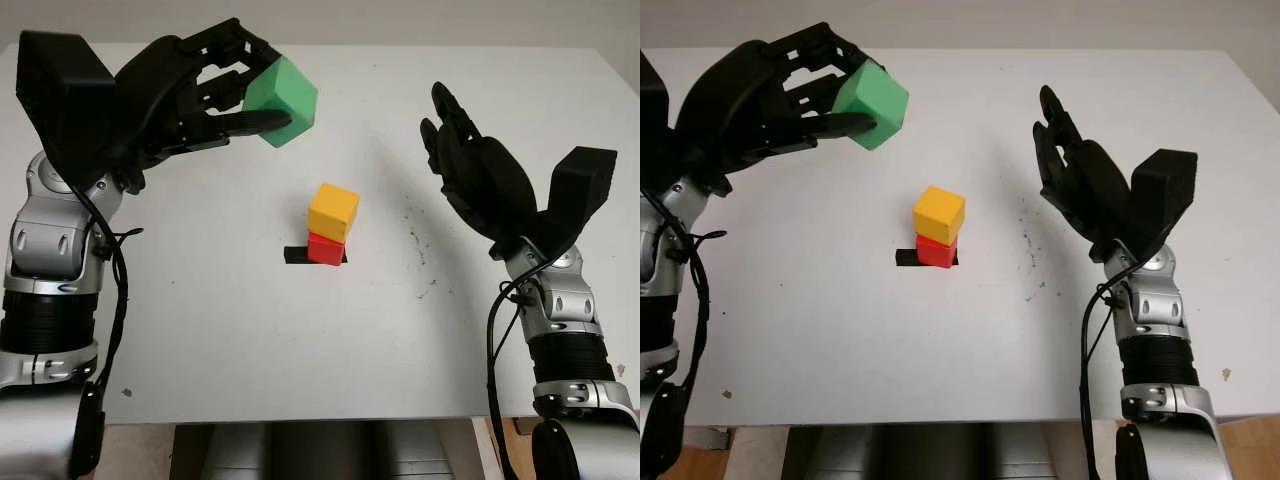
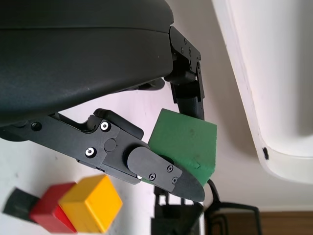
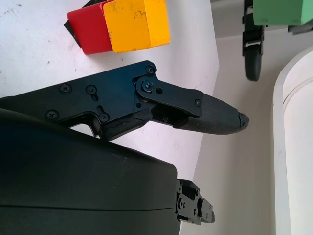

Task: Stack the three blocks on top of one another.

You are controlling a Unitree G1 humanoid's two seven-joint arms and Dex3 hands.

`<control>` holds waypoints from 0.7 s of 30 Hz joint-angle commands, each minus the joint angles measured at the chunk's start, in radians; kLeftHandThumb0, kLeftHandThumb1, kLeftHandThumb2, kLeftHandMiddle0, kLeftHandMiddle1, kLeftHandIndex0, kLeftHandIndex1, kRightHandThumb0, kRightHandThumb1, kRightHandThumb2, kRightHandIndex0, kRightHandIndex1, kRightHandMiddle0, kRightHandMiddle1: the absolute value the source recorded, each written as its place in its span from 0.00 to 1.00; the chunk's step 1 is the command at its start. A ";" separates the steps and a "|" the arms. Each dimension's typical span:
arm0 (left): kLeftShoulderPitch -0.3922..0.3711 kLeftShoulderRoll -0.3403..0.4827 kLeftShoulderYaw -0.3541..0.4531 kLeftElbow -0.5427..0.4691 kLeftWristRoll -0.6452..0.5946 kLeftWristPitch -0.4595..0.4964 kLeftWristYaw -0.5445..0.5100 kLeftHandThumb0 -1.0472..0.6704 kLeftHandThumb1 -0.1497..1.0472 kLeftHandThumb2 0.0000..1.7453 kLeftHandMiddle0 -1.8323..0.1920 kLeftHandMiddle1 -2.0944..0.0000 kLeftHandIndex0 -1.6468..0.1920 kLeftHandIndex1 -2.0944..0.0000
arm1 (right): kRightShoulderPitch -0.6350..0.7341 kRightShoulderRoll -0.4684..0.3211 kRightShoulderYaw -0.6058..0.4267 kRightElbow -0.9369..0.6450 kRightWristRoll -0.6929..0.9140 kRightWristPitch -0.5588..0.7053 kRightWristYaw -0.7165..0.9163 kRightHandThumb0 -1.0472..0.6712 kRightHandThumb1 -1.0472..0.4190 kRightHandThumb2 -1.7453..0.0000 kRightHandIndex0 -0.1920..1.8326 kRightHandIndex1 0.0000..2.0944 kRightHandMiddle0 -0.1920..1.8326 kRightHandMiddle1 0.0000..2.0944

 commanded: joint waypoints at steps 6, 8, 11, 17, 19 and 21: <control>-0.040 -0.077 -0.005 0.051 -0.051 0.038 0.001 0.31 0.94 0.03 0.84 0.98 0.62 0.34 | 0.005 -0.004 -0.011 -0.018 0.012 -0.004 0.004 0.20 0.00 0.59 0.00 0.00 0.00 0.00; -0.033 -0.079 -0.025 0.061 -0.033 0.027 -0.005 0.30 0.94 0.03 0.84 0.98 0.62 0.34 | 0.003 -0.006 -0.013 -0.014 0.014 -0.005 0.006 0.20 0.00 0.59 0.00 0.00 0.00 0.00; -0.028 -0.062 -0.076 0.068 0.030 0.005 -0.002 0.29 0.95 0.03 0.84 0.98 0.62 0.33 | -0.001 -0.009 -0.014 -0.013 0.013 -0.003 0.006 0.20 0.00 0.59 0.00 0.00 0.00 0.00; -0.064 -0.018 -0.158 0.104 0.148 -0.047 -0.044 0.28 0.93 0.03 0.84 0.98 0.63 0.31 | -0.010 -0.013 -0.006 -0.015 -0.004 -0.002 -0.003 0.19 0.00 0.59 0.00 0.00 0.00 0.00; -0.076 -0.014 -0.171 0.117 0.173 -0.074 -0.050 0.28 0.92 0.03 0.84 0.98 0.62 0.29 | -0.009 -0.009 -0.005 -0.018 -0.008 -0.004 -0.005 0.20 0.00 0.58 0.00 0.00 0.00 0.00; -0.087 -0.011 -0.178 0.120 0.189 -0.088 -0.058 0.29 0.92 0.03 0.84 0.98 0.63 0.27 | -0.009 -0.005 -0.007 -0.019 -0.006 -0.003 -0.006 0.20 0.00 0.58 0.00 0.00 0.00 0.00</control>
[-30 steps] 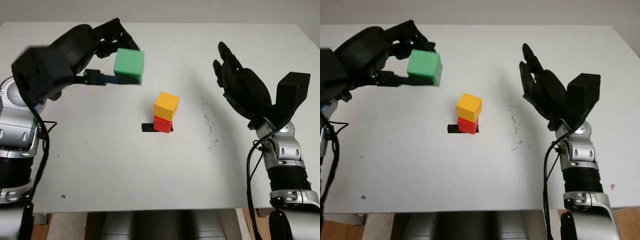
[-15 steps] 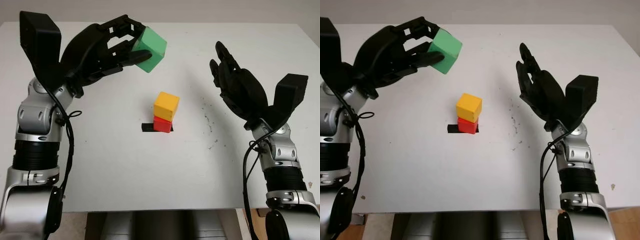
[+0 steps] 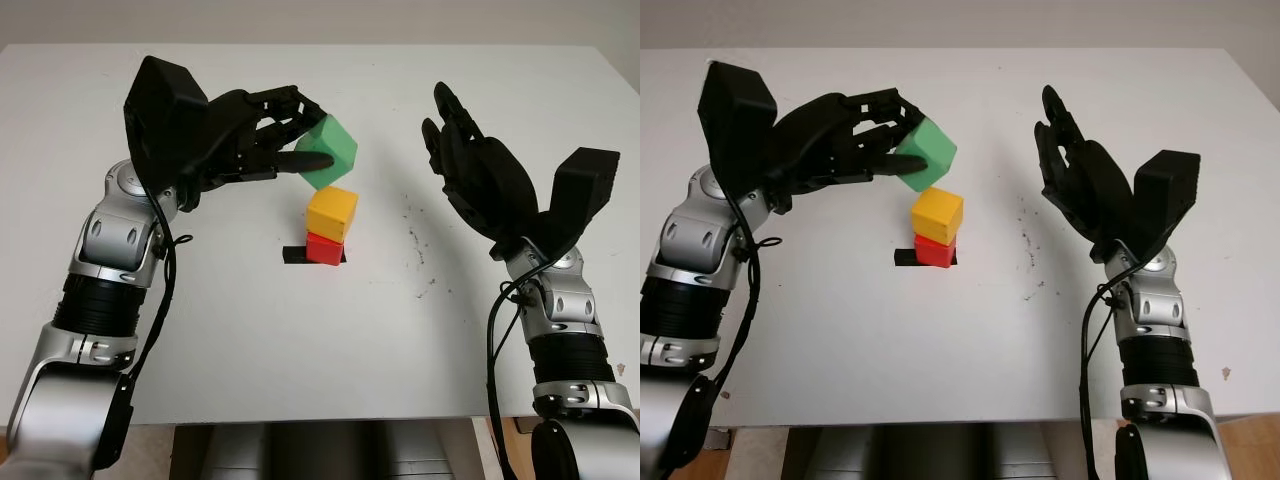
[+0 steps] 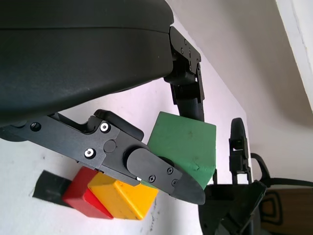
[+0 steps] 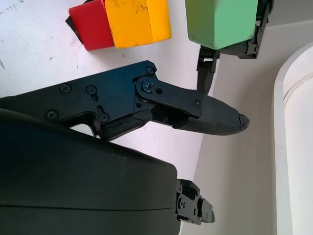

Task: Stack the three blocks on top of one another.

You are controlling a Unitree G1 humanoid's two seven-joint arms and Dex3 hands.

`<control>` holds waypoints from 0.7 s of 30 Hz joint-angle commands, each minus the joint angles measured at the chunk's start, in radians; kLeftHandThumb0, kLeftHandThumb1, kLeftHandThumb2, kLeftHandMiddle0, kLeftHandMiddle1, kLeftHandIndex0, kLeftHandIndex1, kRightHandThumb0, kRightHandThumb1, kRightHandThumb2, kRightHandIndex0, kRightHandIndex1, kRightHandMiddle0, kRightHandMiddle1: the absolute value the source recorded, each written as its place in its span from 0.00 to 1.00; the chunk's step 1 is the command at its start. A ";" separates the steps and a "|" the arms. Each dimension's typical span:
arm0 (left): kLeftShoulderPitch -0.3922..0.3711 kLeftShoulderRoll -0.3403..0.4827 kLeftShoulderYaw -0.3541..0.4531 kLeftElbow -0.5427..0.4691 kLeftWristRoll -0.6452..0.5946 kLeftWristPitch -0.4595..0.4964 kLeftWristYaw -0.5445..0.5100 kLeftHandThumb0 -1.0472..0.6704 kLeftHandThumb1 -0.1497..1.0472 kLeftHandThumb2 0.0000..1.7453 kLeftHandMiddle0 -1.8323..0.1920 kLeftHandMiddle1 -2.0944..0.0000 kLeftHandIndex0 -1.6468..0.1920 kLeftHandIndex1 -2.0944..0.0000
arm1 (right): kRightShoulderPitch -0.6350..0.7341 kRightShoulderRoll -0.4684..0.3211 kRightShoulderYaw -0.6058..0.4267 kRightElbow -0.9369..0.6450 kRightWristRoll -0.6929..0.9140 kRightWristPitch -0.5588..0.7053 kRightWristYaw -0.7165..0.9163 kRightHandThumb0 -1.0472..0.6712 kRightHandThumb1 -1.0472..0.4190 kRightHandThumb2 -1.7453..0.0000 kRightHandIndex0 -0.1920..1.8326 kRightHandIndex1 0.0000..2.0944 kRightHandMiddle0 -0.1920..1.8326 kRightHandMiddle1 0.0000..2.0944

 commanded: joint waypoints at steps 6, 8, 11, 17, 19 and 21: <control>-0.055 0.024 -0.022 0.041 0.049 -0.113 -0.044 0.31 0.92 0.03 0.85 0.98 0.64 0.26 | -0.014 0.007 0.000 -0.017 0.006 -0.008 -0.001 0.21 0.00 0.57 0.00 0.00 0.00 0.00; -0.057 0.032 -0.037 0.047 0.080 -0.136 -0.045 0.30 0.93 0.03 0.84 0.97 0.63 0.26 | -0.012 0.010 -0.001 -0.019 0.006 -0.008 -0.007 0.21 0.00 0.57 0.00 0.00 0.00 0.00; -0.057 0.035 -0.042 0.061 0.101 -0.161 -0.049 0.30 0.93 0.03 0.84 0.97 0.64 0.26 | -0.007 0.014 -0.001 -0.025 0.003 -0.002 -0.020 0.21 0.00 0.58 0.00 0.00 0.00 0.00; -0.065 0.035 -0.042 0.067 0.110 -0.166 -0.068 0.31 0.94 0.03 0.84 0.98 0.65 0.25 | 0.001 0.015 -0.002 -0.030 0.009 -0.001 -0.022 0.21 0.00 0.58 0.00 0.00 0.00 0.00; -0.066 0.038 -0.049 0.068 0.121 -0.189 -0.072 0.30 0.94 0.03 0.85 0.98 0.66 0.25 | 0.004 0.013 0.001 -0.034 0.005 -0.001 -0.024 0.21 0.00 0.57 0.00 0.00 0.00 0.00; -0.067 0.042 -0.054 0.074 0.133 -0.217 -0.079 0.30 0.94 0.03 0.85 0.98 0.68 0.24 | 0.006 0.013 0.000 -0.036 0.006 -0.001 -0.024 0.22 0.00 0.57 0.00 0.00 0.00 0.00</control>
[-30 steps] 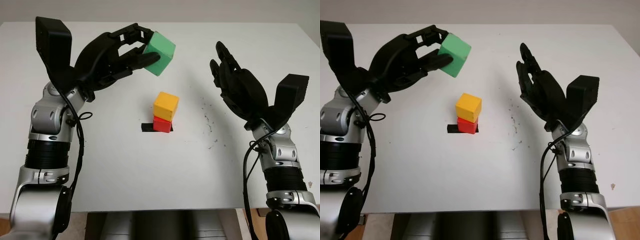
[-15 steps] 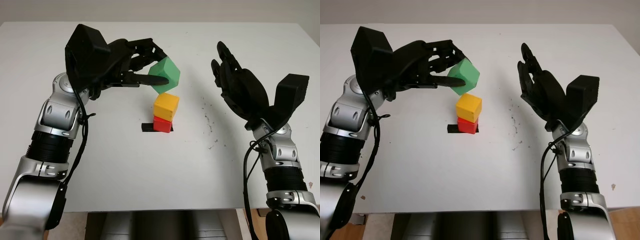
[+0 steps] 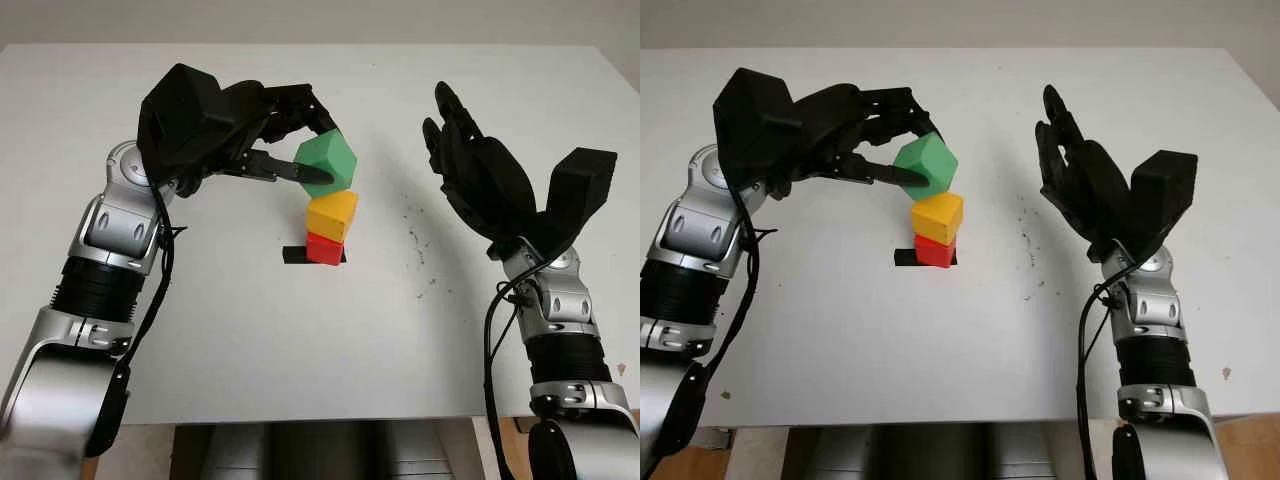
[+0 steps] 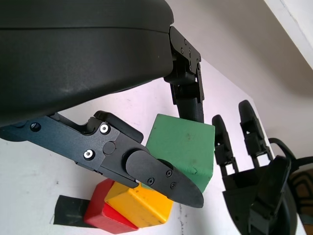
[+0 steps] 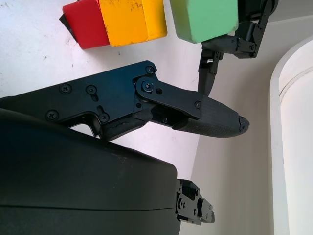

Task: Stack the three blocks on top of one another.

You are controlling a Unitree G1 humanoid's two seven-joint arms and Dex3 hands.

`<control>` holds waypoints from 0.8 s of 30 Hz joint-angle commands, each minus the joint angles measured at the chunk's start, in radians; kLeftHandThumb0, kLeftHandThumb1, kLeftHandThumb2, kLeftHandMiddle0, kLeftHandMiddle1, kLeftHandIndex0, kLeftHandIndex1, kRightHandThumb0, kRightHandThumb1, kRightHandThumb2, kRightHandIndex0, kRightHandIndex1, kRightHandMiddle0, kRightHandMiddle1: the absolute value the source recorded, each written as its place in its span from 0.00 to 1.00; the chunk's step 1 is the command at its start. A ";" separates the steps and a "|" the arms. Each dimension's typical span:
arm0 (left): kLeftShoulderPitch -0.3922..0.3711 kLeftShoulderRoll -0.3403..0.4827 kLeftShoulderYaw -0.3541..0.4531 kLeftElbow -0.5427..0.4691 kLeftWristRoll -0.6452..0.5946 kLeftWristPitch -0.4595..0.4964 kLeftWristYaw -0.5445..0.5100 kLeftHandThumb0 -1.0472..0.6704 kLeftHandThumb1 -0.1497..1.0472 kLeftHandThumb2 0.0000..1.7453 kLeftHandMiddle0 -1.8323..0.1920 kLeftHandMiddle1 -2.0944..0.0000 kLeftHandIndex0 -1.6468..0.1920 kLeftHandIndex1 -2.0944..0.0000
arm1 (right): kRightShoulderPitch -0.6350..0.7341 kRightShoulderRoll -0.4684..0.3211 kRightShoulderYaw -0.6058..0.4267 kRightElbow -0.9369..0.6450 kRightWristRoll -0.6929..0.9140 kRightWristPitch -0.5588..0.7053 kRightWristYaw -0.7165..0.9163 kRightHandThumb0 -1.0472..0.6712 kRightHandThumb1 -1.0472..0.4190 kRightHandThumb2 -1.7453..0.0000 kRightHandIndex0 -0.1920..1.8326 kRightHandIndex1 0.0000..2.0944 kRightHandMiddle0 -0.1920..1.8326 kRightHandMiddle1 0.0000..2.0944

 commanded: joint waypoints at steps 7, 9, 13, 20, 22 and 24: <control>-0.045 0.008 -0.008 0.019 0.016 -0.057 -0.025 0.31 0.94 0.03 0.85 0.97 0.69 0.24 | 0.010 0.005 -0.004 -0.029 0.008 0.009 -0.006 0.21 0.00 0.57 0.00 0.00 0.00 0.00; -0.049 0.009 -0.011 0.023 0.022 -0.071 -0.029 0.31 0.95 0.03 0.84 0.97 0.69 0.24 | 0.011 0.005 -0.002 -0.032 0.006 0.013 -0.009 0.21 0.00 0.57 0.00 0.00 0.00 0.00; -0.053 0.010 -0.020 0.020 0.037 -0.081 -0.028 0.32 0.95 0.03 0.84 0.97 0.69 0.25 | 0.012 0.009 0.001 -0.034 0.004 0.010 -0.016 0.22 0.00 0.57 0.00 0.00 0.00 0.00; -0.056 0.015 -0.033 0.005 0.055 -0.075 -0.047 0.29 0.94 0.03 0.85 0.98 0.69 0.24 | 0.015 0.012 0.000 -0.032 0.002 0.003 -0.020 0.22 0.00 0.57 0.00 0.00 0.00 0.00; -0.056 0.014 -0.037 -0.008 0.061 -0.059 -0.050 0.29 0.94 0.03 0.85 0.98 0.70 0.24 | 0.018 0.014 -0.001 -0.035 0.003 0.003 -0.022 0.22 0.00 0.57 0.00 0.00 0.00 0.00; -0.054 0.014 -0.041 -0.021 0.067 -0.041 -0.050 0.29 0.93 0.03 0.85 0.98 0.70 0.24 | 0.020 0.016 0.000 -0.039 0.003 0.003 -0.025 0.22 0.00 0.57 0.00 0.00 0.00 0.00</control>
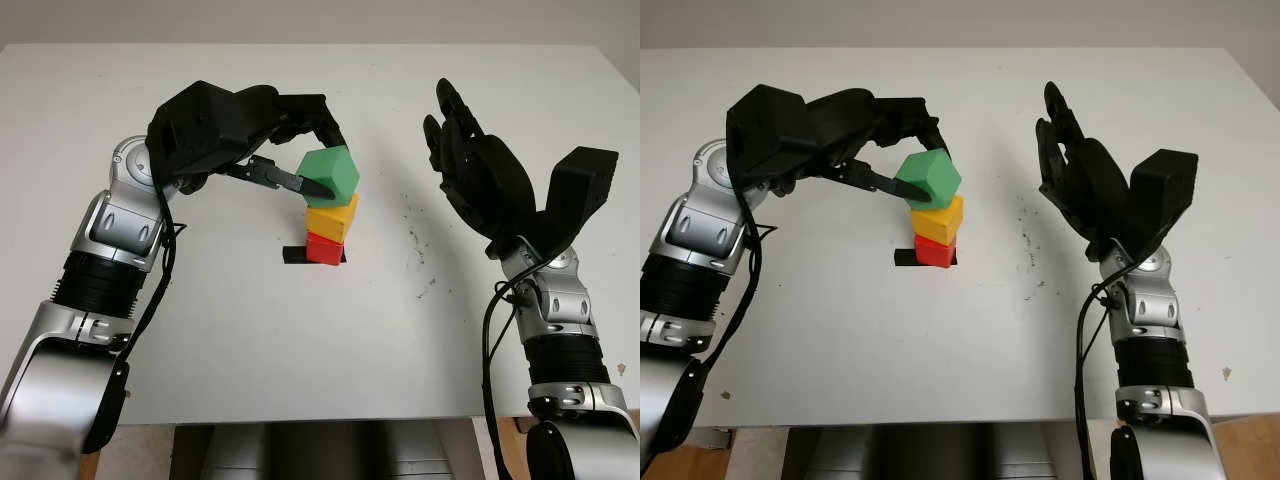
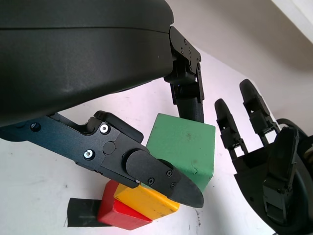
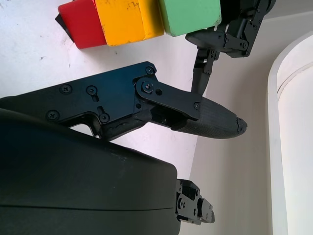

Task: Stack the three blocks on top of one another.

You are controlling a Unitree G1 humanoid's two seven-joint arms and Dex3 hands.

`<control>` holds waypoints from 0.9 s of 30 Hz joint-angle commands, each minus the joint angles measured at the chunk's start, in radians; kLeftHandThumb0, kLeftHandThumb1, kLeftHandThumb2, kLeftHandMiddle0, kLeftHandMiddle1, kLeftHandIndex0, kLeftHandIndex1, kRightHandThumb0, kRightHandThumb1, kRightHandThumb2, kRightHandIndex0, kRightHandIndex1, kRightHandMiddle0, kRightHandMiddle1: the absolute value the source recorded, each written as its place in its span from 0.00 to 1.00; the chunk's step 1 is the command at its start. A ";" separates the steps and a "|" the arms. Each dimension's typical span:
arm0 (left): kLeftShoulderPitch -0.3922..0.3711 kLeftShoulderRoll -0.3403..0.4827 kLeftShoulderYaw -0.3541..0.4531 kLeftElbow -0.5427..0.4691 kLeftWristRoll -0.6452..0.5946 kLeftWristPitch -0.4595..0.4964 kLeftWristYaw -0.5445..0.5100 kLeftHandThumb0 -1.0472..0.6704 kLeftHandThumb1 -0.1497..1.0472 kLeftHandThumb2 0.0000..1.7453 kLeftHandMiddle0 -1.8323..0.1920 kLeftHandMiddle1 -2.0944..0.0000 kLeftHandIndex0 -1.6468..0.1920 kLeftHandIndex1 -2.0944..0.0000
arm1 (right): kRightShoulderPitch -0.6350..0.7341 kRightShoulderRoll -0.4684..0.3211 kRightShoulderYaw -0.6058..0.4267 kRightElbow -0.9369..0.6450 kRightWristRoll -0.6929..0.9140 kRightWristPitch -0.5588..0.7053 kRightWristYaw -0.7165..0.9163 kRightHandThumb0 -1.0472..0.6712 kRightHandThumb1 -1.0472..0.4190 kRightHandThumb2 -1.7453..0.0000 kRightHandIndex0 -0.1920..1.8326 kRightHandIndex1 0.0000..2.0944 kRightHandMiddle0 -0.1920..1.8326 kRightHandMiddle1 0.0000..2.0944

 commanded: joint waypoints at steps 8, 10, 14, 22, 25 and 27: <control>-0.029 -0.001 -0.001 -0.012 -0.010 0.004 -0.014 0.29 0.92 0.03 0.86 0.98 0.72 0.25 | 0.023 0.008 0.001 -0.034 -0.004 -0.014 -0.011 0.22 0.00 0.58 0.00 0.00 0.00 0.00; -0.031 0.001 -0.002 -0.008 -0.010 0.004 -0.020 0.29 0.92 0.03 0.88 0.98 0.73 0.30 | 0.023 0.008 0.001 -0.034 -0.005 -0.014 -0.010 0.22 0.00 0.57 0.00 0.00 0.00 0.00; -0.037 0.003 -0.006 -0.011 -0.011 0.024 -0.040 0.27 0.92 0.03 0.91 0.98 0.78 0.44 | 0.021 0.014 -0.003 -0.030 0.002 -0.012 -0.011 0.23 0.00 0.57 0.00 0.00 0.00 0.00; -0.035 0.000 -0.003 -0.030 -0.015 0.065 -0.044 0.29 0.90 0.03 0.95 0.98 0.82 0.57 | 0.020 0.015 -0.002 -0.032 0.000 -0.008 -0.017 0.22 0.00 0.58 0.00 0.00 0.00 0.00; -0.036 0.004 -0.008 -0.036 -0.007 0.076 -0.045 0.28 0.90 0.03 0.95 0.98 0.81 0.59 | 0.019 0.012 0.000 -0.029 -0.004 -0.013 -0.015 0.22 0.00 0.58 0.00 0.00 0.00 0.00; -0.035 0.004 -0.009 -0.044 -0.006 0.086 -0.045 0.28 0.90 0.03 0.95 0.98 0.82 0.59 | 0.020 0.011 0.002 -0.033 -0.008 -0.013 -0.016 0.22 0.00 0.57 0.00 0.00 0.00 0.00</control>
